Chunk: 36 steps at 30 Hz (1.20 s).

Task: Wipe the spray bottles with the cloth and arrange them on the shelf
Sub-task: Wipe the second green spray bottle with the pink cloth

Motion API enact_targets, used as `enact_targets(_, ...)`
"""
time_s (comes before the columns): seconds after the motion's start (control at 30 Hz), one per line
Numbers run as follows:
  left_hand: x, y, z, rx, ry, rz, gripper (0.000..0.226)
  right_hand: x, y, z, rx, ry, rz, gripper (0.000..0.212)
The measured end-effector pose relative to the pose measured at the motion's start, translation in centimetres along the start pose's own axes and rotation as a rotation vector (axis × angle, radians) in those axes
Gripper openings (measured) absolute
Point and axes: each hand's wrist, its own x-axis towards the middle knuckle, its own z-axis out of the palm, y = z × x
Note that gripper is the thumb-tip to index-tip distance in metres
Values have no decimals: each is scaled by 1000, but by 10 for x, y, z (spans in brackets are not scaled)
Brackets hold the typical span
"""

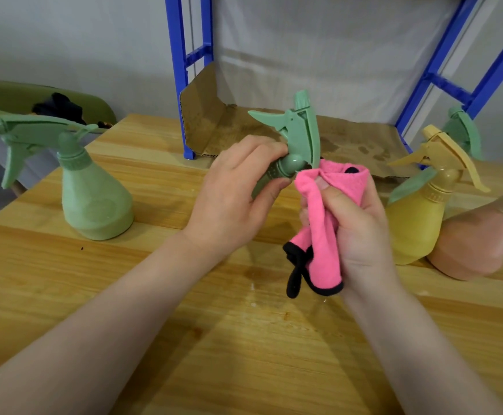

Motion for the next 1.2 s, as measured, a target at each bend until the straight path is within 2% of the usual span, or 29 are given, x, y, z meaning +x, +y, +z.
enact_targets(0.17, 1, -1, 3, -59, 4, -36, 26, -3, 3, 2, -233, -7, -321, 23)
enact_targets(0.37, 2, 3, 5, -173, -19, -149, 25, -4, 5, -2, -279, -82, -491, 31)
enact_targets(0.47, 3, 4, 3, -256, 13, -249, 25, -5, 7, -2, -427, -109, -573, 28)
enact_targets(0.63, 5, 4, 1, -289, 34, -275, 29, -8, 15, 1, -388, -114, -502, 27)
enact_targets(0.77, 4, -4, 2, -374, 66, -447, 31, 2, 12, -9, -403, -81, -467, 20)
enact_targets(0.87, 6, 0, 1, -458, 82, -541, 32, 10, 8, -19, -548, -89, -498, 25)
enact_targets(0.97, 8, 7, 1, -534, 120, -618, 30, 17, -1, -32, -777, -76, -568, 21)
enact_targets(1.07, 12, 13, 6, -631, 136, -713, 28, 27, -15, -44, -778, 34, -585, 22)
enact_targets(1.2, 23, 18, 18, -626, -10, -702, 28, 34, -31, -55, -682, 199, -645, 31)
